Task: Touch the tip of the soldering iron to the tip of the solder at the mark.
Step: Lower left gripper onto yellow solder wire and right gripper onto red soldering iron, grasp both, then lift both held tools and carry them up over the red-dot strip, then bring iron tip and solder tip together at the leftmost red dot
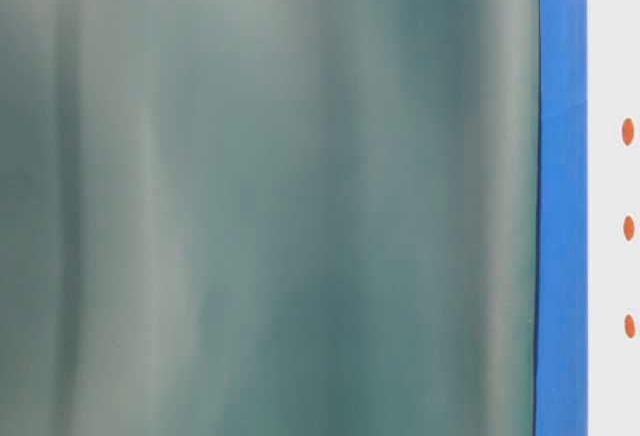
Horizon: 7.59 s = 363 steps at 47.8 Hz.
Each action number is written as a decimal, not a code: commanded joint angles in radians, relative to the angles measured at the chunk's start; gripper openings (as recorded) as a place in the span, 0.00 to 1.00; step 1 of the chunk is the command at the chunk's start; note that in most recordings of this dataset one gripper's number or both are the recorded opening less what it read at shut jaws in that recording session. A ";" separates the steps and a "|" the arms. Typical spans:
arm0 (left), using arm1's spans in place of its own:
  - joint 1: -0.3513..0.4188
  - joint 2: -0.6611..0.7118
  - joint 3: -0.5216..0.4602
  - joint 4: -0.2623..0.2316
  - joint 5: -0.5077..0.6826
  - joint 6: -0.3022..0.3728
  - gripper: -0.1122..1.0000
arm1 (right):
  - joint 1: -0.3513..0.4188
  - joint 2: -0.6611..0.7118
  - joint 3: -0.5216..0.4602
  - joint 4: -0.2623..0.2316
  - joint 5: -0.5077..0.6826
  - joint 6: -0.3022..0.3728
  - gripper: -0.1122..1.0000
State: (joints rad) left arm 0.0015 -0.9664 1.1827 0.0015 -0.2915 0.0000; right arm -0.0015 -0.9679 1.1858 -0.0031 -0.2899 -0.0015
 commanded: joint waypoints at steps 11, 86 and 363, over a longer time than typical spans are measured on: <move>-0.141 0.014 -0.017 0.000 0.029 -0.012 0.10 | 0.118 0.058 -0.058 0.006 0.106 0.023 0.04; -0.494 1.058 -0.015 -0.002 -0.462 -0.103 0.72 | 0.453 1.091 -0.051 0.163 -0.456 0.262 0.91; 0.155 0.839 -0.482 0.009 0.764 0.041 0.12 | -0.135 1.114 -0.805 -0.238 0.891 0.152 0.16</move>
State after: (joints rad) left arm 0.1565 -0.1150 0.7240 0.0077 0.4755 0.0430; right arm -0.1381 0.1611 0.3973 -0.2393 0.6075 0.1488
